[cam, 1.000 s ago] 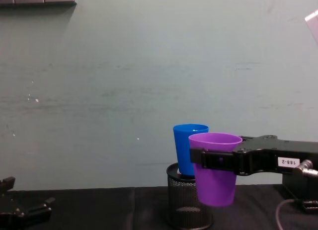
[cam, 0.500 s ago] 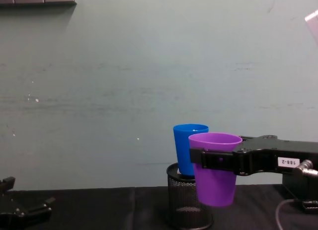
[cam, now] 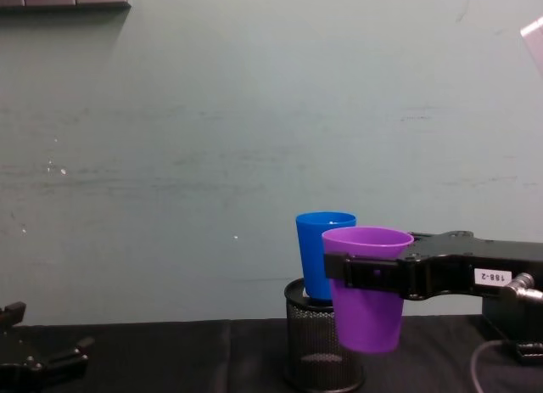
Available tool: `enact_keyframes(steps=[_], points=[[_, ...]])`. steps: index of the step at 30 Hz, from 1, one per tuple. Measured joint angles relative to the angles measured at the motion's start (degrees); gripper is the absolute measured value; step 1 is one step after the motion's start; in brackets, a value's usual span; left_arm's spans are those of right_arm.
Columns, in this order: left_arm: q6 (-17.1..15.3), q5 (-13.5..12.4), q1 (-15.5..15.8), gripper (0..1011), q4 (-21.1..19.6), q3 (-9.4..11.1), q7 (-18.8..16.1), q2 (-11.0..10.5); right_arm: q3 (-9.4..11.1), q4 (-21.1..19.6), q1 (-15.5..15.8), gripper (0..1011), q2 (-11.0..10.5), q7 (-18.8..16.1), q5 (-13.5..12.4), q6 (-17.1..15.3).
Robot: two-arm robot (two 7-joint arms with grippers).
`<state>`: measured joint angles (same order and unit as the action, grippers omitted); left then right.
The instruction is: Pick up one cup with a gripper and tap it against the other cup.
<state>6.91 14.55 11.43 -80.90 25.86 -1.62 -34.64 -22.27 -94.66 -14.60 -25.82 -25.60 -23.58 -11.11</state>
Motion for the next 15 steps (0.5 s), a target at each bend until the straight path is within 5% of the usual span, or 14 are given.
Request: enact_keyframes(steps=[15], points=[[0.0,0.0,0.0,1000,0.0,0.0,0.0,0.0,0.0,0.0,0.0,735,0.0,0.0,0.0,0.0]])
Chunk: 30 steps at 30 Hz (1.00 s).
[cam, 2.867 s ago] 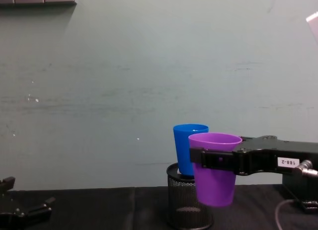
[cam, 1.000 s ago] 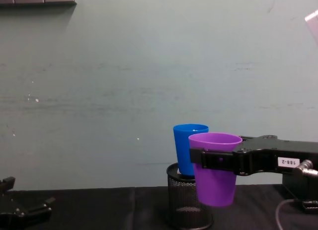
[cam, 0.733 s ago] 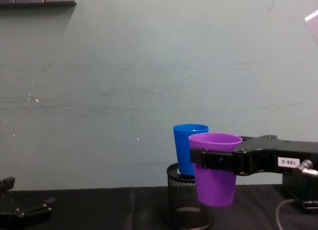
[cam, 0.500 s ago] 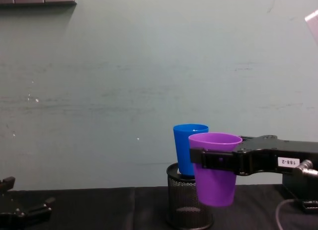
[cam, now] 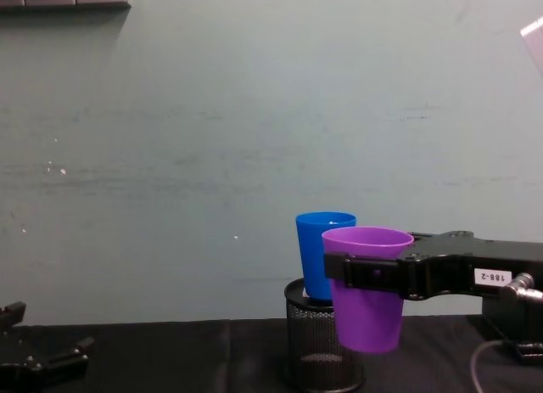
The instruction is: Pick up one cup with a gripper and tap it against the other cup.
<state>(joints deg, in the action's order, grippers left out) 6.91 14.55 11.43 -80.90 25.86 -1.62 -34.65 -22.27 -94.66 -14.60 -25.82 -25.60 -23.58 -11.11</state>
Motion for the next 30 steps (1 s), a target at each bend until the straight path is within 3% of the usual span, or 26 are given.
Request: enact_keyframes(steps=[30], points=[[0.0,-0.01,0.0,1000,0.0,0.0,0.0,0.0,0.0,0.0,0.0,735,0.0,0.0,0.0,0.0]])
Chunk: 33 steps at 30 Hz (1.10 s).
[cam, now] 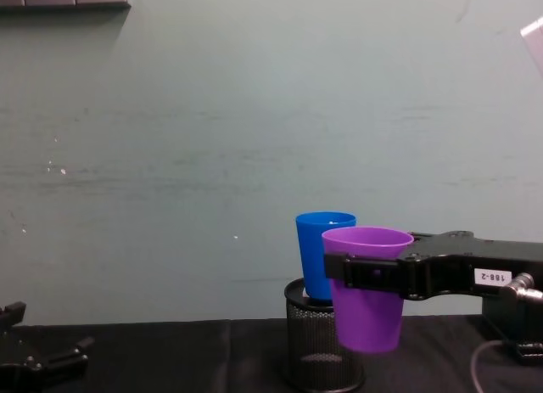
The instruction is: Pick up one cup with a gripper and tap it against the other cup.
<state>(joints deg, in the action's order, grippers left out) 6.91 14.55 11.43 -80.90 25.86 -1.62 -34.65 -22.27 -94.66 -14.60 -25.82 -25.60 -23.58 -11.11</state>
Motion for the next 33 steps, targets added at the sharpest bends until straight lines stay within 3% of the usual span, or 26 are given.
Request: enact_keyframes(steps=[33], points=[[0.0,0.0,0.0,1000,0.0,0.0,0.0,0.0,0.0,0.0,0.0,735,0.0,0.0,0.0,0.0]])
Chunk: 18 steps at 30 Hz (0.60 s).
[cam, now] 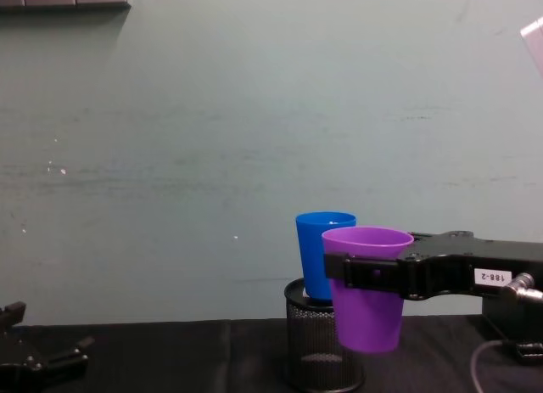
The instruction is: Pick up one cup with a gripper and tap it against the other cup.
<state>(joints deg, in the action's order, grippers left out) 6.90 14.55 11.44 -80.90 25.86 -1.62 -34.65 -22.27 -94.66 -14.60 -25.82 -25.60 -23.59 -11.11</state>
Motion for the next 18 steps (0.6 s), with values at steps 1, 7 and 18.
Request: enact_keyframes(steps=[1,7,18], points=[[0.0,0.0,0.0,1000,0.0,0.0,0.0,0.0,0.0,0.0,0.0,735,0.0,0.0,0.0,0.0],[0.0,0.0,0.0,1000,0.0,0.0,0.0,0.0,0.0,0.0,0.0,735,0.0,0.0,0.0,0.0],[0.0,0.0,0.0,1000,0.0,0.0,0.0,0.0,0.0,0.0,0.0,735,0.0,0.0,0.0,0.0]])
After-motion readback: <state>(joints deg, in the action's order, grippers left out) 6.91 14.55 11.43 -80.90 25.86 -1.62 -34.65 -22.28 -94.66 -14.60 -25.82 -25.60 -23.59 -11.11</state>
